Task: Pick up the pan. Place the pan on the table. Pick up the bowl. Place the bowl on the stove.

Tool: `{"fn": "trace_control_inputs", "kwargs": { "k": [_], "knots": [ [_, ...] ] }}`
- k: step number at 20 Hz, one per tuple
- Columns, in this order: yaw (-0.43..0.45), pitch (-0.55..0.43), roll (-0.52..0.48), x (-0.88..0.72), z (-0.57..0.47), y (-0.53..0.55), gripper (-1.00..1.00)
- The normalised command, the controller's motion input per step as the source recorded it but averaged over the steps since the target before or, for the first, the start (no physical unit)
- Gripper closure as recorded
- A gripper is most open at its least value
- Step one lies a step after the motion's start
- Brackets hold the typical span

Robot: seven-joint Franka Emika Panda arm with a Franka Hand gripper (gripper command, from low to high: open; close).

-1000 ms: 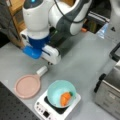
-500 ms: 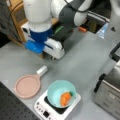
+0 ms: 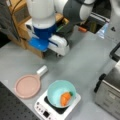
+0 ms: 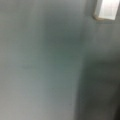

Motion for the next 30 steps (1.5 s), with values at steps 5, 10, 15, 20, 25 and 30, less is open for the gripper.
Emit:
{"fn": "trace_control_inputs", "kwargs": {
  "k": [5,10,15,20,25,30],
  "knots": [
    [-0.124,-0.096,-0.024,-0.48,-0.02,0.28,-1.0],
    [-0.119,-0.142,-0.034,-0.49,-0.09,0.21,-1.0],
    [-0.105,-0.157,-0.049,-0.53,-0.07,0.22,-1.0],
    [-0.079,-0.148,-0.051,-0.61,-0.04,0.27,-1.0],
    [-0.096,-0.118,-0.02,-0.49,0.02,0.21,-1.0],
    [-0.111,-0.057,0.016,-0.25,0.01,0.14,-1.0]
  ]
}}
